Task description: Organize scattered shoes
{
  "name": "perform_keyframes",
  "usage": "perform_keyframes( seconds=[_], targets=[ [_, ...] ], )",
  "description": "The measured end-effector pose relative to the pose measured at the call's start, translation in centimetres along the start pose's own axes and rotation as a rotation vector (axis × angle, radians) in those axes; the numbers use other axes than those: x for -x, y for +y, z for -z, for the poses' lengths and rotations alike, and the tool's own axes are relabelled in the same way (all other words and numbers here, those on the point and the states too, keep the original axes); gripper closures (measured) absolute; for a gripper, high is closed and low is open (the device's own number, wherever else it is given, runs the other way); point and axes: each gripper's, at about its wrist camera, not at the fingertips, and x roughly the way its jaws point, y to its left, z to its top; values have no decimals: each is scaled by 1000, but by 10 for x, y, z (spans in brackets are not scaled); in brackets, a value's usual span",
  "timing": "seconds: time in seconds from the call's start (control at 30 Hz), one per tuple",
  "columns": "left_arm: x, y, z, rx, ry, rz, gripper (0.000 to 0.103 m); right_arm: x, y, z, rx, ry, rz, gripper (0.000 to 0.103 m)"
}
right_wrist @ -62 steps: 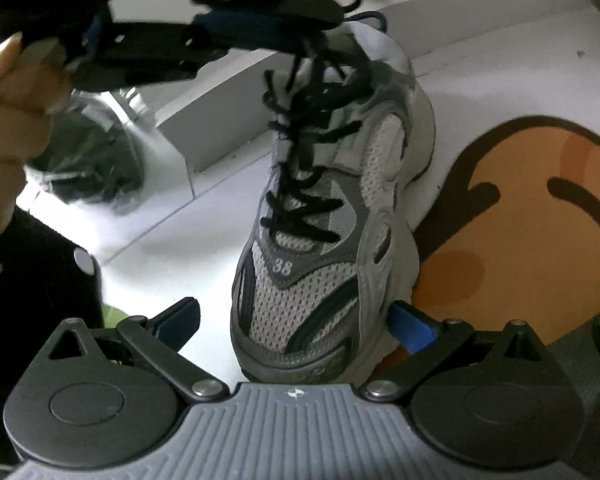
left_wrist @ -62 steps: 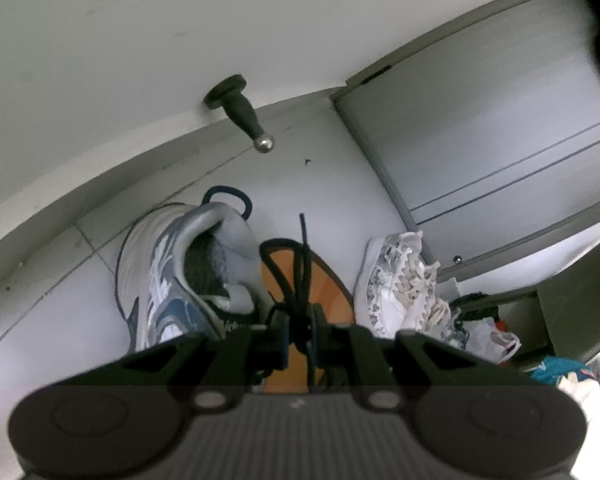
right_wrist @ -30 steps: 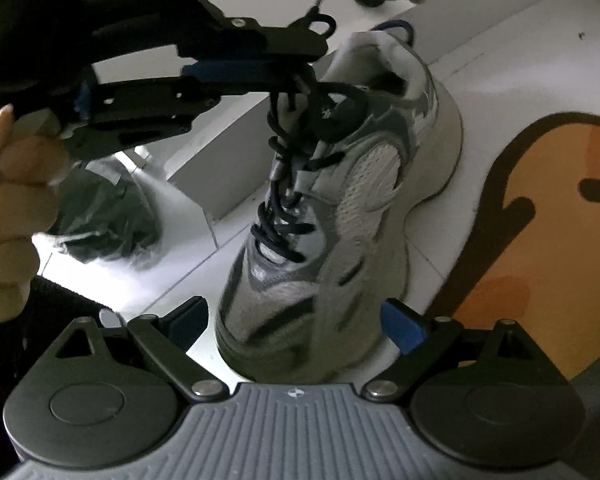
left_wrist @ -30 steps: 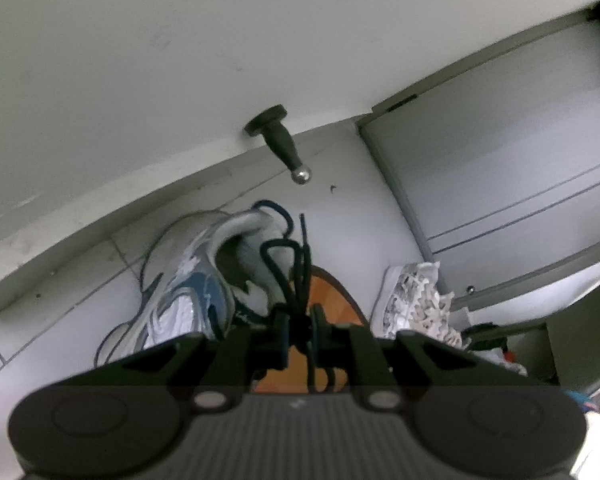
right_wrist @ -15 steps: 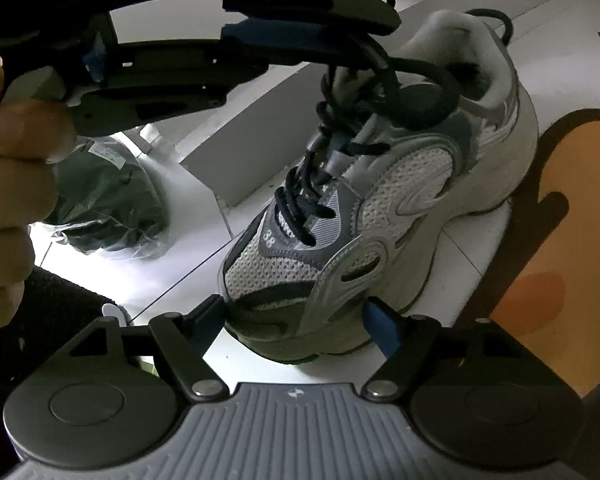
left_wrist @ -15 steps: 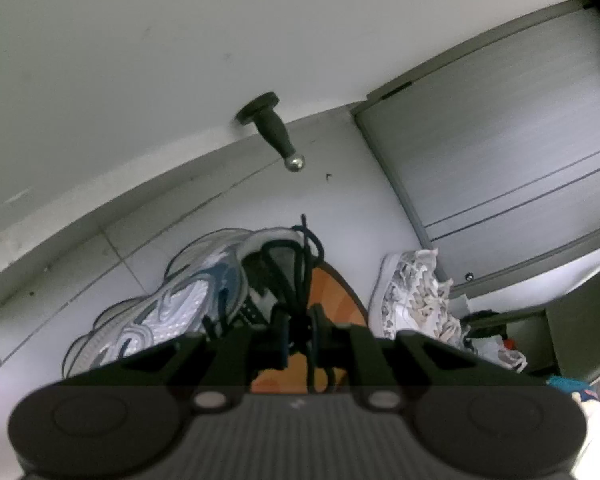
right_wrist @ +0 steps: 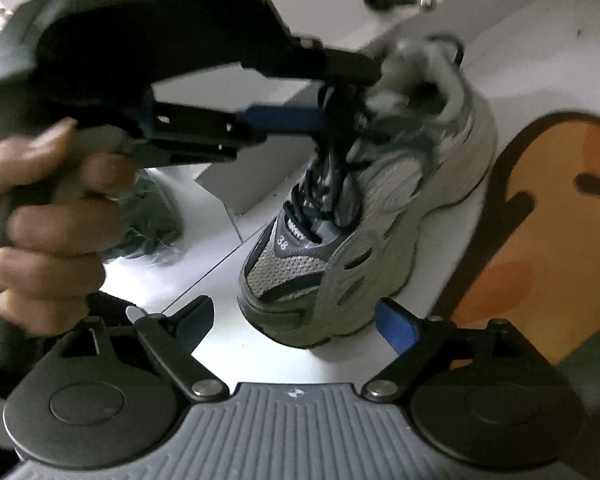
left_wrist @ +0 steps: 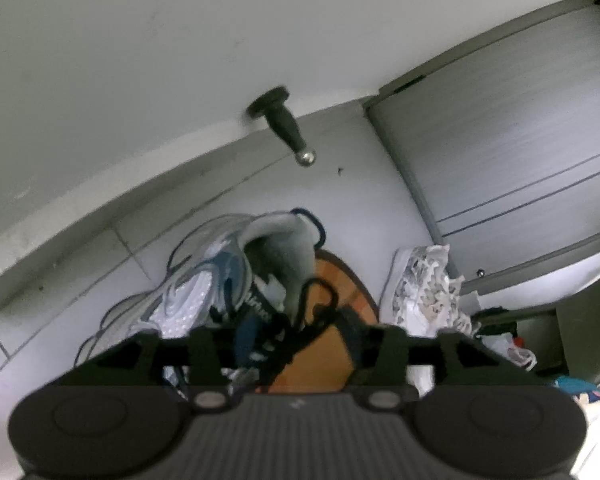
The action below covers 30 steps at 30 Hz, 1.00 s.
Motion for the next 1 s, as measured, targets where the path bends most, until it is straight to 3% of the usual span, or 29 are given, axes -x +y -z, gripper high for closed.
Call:
perform_keyframes(
  seconds=[0.37, 0.67, 0.9, 1.0],
  targets=[
    [1, -13, 6, -88, 19, -85, 43, 109, -27, 23, 34, -22, 61, 11],
    [0, -25, 9, -127, 10, -88, 42, 258, -100, 54, -12, -99, 290, 11],
    [1, -46, 13, -171, 10, -91, 42, 342, -129, 74, -32, -180, 401, 11],
    [-2, -60, 16, -208, 10, -110, 31, 366, -139, 82, -51, -204, 429, 11]
  ],
)
